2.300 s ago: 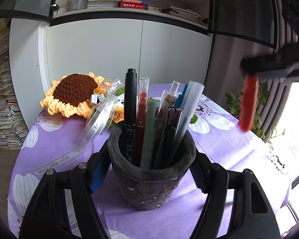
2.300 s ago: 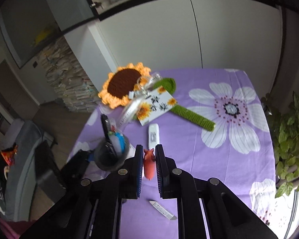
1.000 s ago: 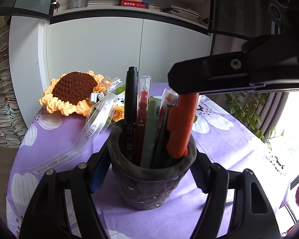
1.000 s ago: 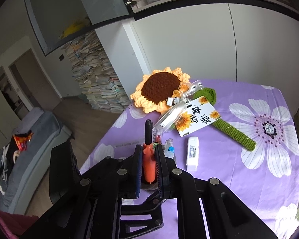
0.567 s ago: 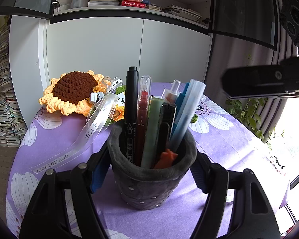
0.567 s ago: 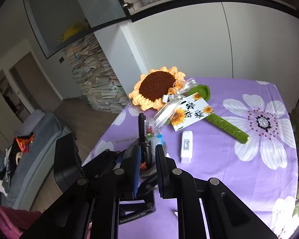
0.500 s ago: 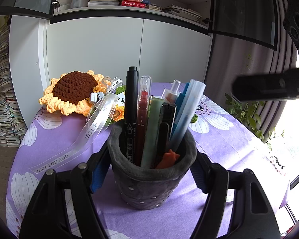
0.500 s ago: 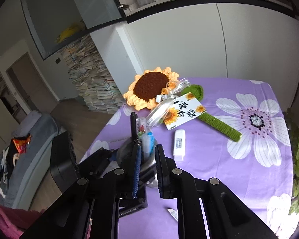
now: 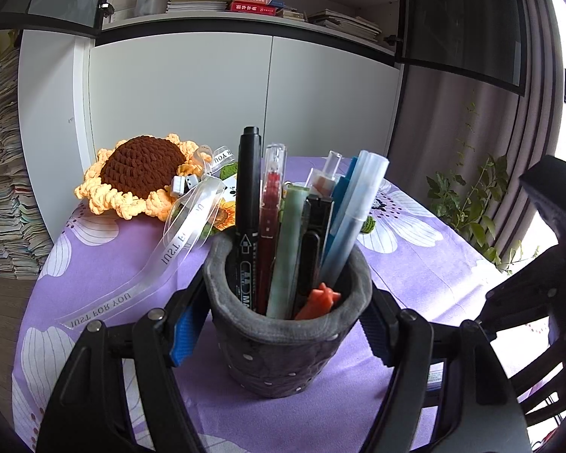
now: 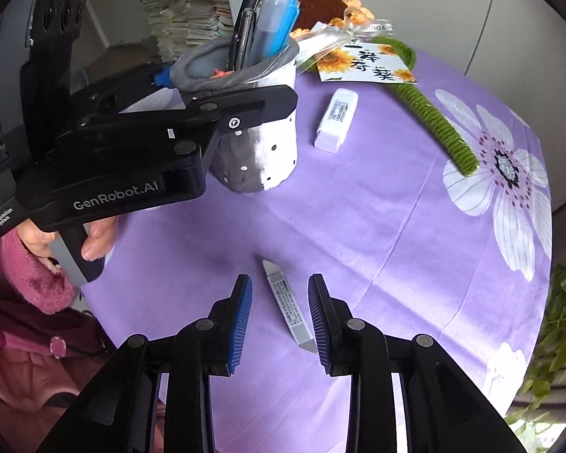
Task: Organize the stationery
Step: 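Move the right tool to the white correction pen and grasp it, then insert the white correction pen into the grey cup, release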
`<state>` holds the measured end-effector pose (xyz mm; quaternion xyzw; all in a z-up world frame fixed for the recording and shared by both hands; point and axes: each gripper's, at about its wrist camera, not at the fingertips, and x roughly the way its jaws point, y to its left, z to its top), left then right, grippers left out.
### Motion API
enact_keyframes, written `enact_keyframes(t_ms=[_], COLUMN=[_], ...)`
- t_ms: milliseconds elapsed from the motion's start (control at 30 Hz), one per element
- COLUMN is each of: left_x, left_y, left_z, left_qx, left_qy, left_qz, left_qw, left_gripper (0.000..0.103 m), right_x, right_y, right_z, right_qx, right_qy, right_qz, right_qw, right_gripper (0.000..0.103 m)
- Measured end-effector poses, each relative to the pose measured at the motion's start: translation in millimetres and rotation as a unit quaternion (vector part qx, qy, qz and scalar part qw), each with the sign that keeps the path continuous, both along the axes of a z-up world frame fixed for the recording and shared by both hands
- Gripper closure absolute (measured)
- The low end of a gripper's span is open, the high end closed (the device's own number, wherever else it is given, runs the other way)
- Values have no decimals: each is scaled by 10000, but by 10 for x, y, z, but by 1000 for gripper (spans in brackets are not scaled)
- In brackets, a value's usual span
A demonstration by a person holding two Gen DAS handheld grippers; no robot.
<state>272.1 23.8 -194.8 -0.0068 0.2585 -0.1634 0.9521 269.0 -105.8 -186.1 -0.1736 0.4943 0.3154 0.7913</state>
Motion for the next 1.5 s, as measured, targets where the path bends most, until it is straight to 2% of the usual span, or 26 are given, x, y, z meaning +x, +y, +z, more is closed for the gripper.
enact_keyframes(t_ms=[200,267,367,467,533,633,700,767,833,933,1000,1067,1133,1400,1500], left_x=[4,3,2,1,1,-1,0,-1,-1,-3,-4,-4,-4,-2,-3], left_y=[3,1,-1,0,0,2,3,2,3,4,7,7,6,7,7], left_z=[-1,-3,-4,-3,-3,-1,-1,-1,-2,0,1,1,1,0,-1], left_qx=[-20,-25,-21,-24,-22,-16,-17,-14,-15,-13,-9,-10,-6,-9,-9], left_qy=[15,19,18,19,16,14,15,12,12,5,3,2,2,3,3], left_qz=[-10,-13,-10,-11,-9,-1,-1,-1,-2,5,10,10,10,8,8], left_qw=[10000,10000,10000,10000,10000,10000,10000,10000,10000,10000,10000,10000,10000,10000,10000], left_gripper=[32,32,32,32,32,32,31,31,31,31,31,31,31,31,31], right_x=[89,99,172,352,449,529,544,492,393,236,165,109,84,118,128], right_y=[55,16,-156,-473,-679,-931,-1070,-1128,-1023,-654,-412,-243,-151,-72,-94], right_z=[-157,-149,-90,-106,-189,-223,-193,-141,-89,-49,-32,-40,-37,-135,-156], right_qx=[-50,-1,291,876,1000,1137,935,941,942,441,97,-124,-226,-395,-374], right_qy=[142,118,301,851,1031,1032,819,731,694,449,267,111,4,57,45], right_qz=[97,-5,-417,-978,-1319,-1756,-2137,-2271,-2006,-1343,-934,-643,-479,-410,-391], right_qw=[9998,9999,9983,9877,9808,9724,9690,9665,9727,9889,9952,9978,9986,9984,9985], right_gripper=[74,88,88,88,88,88,88,88,88,88,80,61,58,59,79])
